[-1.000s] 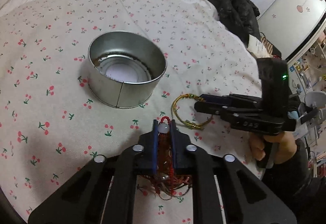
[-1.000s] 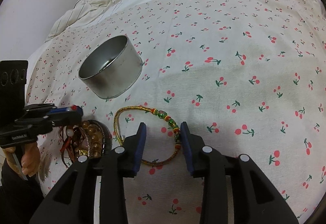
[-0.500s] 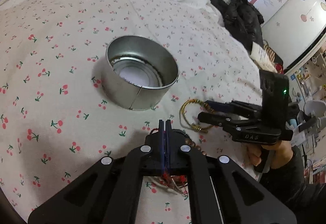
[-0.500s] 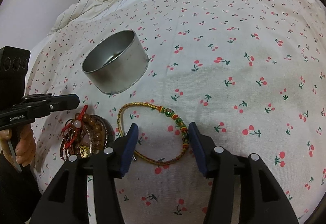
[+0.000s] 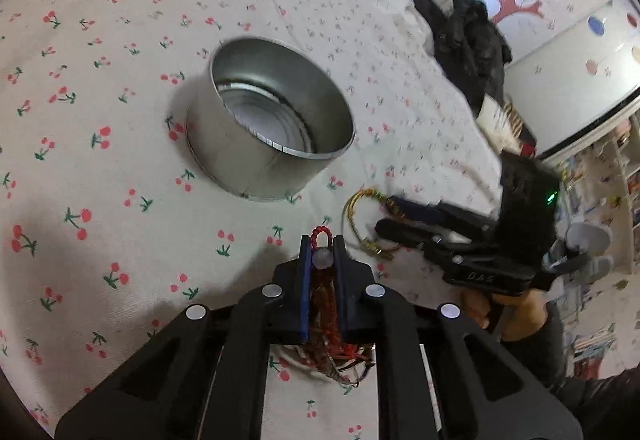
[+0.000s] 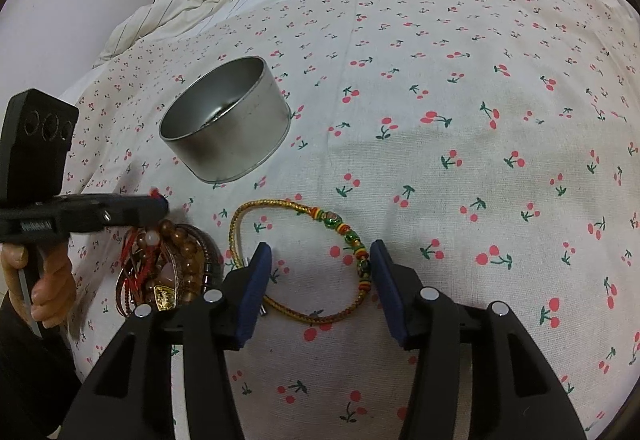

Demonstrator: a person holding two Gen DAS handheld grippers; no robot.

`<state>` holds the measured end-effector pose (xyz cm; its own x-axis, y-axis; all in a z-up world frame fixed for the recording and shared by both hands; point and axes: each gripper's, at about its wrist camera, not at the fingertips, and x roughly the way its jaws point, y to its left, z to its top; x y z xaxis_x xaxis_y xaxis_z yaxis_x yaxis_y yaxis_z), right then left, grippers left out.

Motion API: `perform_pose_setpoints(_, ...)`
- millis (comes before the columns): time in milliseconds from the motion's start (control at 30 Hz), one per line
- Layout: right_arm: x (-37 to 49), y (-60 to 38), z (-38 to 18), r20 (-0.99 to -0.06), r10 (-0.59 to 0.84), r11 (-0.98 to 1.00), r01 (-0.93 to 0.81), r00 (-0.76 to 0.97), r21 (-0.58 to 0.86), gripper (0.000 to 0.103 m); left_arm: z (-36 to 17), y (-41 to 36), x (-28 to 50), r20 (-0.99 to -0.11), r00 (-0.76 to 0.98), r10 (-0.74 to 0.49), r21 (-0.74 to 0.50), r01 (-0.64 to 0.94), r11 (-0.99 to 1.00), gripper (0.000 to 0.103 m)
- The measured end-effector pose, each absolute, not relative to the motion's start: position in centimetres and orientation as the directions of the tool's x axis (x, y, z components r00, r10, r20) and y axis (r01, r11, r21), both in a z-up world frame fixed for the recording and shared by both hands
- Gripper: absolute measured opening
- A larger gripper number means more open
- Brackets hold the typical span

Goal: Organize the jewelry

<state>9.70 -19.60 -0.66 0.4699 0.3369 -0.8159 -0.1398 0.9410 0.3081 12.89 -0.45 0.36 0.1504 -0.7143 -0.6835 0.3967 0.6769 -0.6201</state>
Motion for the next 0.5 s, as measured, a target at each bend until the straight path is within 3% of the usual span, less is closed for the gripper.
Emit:
perform_pose_setpoints(233, 9.7, -19.7, -0.6, -0.815, 0.339, 0.94, -0.137, 0.47, 0.312, 0.05, 1.7, 0.5, 12.9, -0.639, 0.186, -0.747, -0.651, 0.387, 0.653, 0.009)
perform_pose_setpoints(267, 9.7, -19.8, -0.6, -0.815, 0.336, 0.941, -0.134, 0.472, 0.31, 0.045, 2.0, 0.6, 12.8, -0.634, 0.189, -0.75, -0.654, 0.388, 0.65, 0.009)
perform_pose_setpoints(333, 9.8, -20.1, -0.7, -0.822, 0.309, 0.95, -0.108, 0.478, 0.294, 0.026, 2.5, 0.6, 12.9, -0.625, 0.199, -0.754, -0.655, 0.392, 0.646, 0.009)
perform_pose_setpoints(367, 9.8, -20.5, -0.8, -0.823, 0.308, 0.95, -0.102, 0.477, 0.296, 0.012, 2.8, 0.8, 13.0, -0.614, 0.203, -0.763, -0.663, 0.393, 0.638, 0.009)
perform_pose_setpoints(500, 9.8, -20.7, -0.6, -0.815, 0.321, 0.945, -0.104, 0.483, 0.31, 0.007, 4.6, 1.9, 12.7, -0.555, 0.224, -0.801, -0.689, 0.416, 0.593, 0.009)
